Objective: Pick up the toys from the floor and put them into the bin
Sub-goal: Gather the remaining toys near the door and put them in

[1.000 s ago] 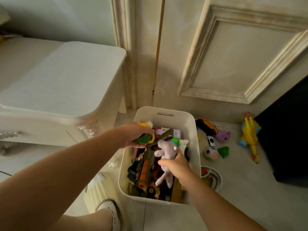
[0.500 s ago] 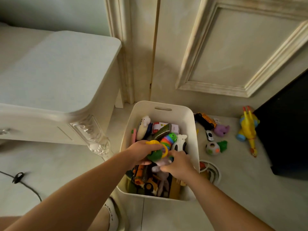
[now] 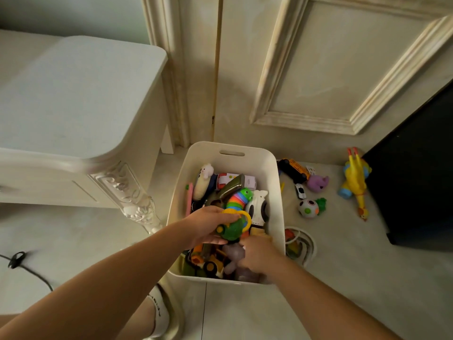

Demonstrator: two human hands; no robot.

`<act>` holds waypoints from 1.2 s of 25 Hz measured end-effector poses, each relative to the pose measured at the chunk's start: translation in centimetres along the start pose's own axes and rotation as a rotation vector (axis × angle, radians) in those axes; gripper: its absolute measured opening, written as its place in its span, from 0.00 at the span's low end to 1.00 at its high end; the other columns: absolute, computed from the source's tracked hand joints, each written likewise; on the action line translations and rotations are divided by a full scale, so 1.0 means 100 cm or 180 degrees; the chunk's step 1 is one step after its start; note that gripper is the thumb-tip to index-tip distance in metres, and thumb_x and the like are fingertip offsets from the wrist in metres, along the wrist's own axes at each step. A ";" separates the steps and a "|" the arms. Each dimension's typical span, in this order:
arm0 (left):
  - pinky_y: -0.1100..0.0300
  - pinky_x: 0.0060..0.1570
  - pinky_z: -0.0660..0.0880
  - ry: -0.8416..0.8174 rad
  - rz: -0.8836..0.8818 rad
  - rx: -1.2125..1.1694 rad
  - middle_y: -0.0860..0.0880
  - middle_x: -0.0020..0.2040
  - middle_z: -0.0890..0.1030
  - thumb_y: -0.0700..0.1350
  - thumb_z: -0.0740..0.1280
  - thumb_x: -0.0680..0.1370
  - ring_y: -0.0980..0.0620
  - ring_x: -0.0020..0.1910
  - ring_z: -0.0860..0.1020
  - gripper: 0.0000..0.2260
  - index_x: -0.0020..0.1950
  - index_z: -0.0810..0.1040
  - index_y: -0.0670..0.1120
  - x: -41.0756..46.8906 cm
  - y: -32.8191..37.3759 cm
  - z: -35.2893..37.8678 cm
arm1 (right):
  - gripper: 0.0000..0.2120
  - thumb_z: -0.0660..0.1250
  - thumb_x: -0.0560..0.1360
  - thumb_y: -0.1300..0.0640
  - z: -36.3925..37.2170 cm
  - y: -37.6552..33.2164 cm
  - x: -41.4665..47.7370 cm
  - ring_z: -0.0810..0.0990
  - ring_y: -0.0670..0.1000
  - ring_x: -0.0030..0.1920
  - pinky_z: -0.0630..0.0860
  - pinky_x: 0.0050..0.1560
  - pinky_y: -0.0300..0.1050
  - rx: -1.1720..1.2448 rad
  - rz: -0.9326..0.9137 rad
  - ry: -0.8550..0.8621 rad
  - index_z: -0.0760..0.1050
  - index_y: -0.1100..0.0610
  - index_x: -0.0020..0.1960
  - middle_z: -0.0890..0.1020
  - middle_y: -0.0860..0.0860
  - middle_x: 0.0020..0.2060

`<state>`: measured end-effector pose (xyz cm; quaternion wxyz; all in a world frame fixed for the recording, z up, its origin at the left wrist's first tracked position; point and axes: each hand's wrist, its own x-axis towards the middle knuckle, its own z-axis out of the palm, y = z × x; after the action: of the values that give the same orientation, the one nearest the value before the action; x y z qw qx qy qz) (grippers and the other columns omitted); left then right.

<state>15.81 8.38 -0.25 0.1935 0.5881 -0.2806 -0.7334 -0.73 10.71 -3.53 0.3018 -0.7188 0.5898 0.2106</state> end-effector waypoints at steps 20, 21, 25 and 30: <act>0.55 0.45 0.79 0.1802 0.0625 0.2171 0.47 0.54 0.68 0.48 0.75 0.67 0.46 0.49 0.77 0.47 0.75 0.46 0.57 0.025 -0.052 -0.019 | 0.25 0.68 0.72 0.41 0.002 -0.004 0.020 0.79 0.56 0.55 0.78 0.52 0.52 0.1098 0.0109 0.0776 0.65 0.46 0.65 0.80 0.50 0.57; 0.51 0.51 0.79 0.1959 0.0854 0.2312 0.46 0.57 0.66 0.46 0.74 0.67 0.43 0.54 0.76 0.44 0.73 0.49 0.57 0.024 -0.055 -0.018 | 0.24 0.69 0.72 0.40 0.004 -0.005 0.022 0.80 0.56 0.53 0.78 0.51 0.53 0.1072 0.0170 0.0856 0.65 0.47 0.62 0.80 0.51 0.54; 0.48 0.64 0.70 0.2019 0.0852 0.2984 0.42 0.68 0.63 0.50 0.68 0.76 0.41 0.67 0.69 0.36 0.76 0.49 0.54 0.028 -0.065 -0.022 | 0.21 0.68 0.71 0.39 0.010 -0.007 0.025 0.80 0.53 0.49 0.78 0.49 0.52 0.1255 0.0146 0.1024 0.67 0.46 0.58 0.81 0.49 0.51; 0.50 0.63 0.71 0.2151 0.0674 0.3682 0.43 0.71 0.58 0.55 0.60 0.79 0.44 0.65 0.66 0.35 0.77 0.39 0.56 0.040 -0.070 -0.018 | 0.21 0.67 0.71 0.37 0.011 -0.005 0.031 0.81 0.51 0.46 0.79 0.46 0.49 0.1155 0.0005 0.1081 0.69 0.44 0.59 0.82 0.47 0.48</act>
<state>16.92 10.94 -8.00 -0.0044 0.7633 -0.6080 -0.2183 0.46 9.33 -6.29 0.3223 -0.6775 0.6608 -0.0223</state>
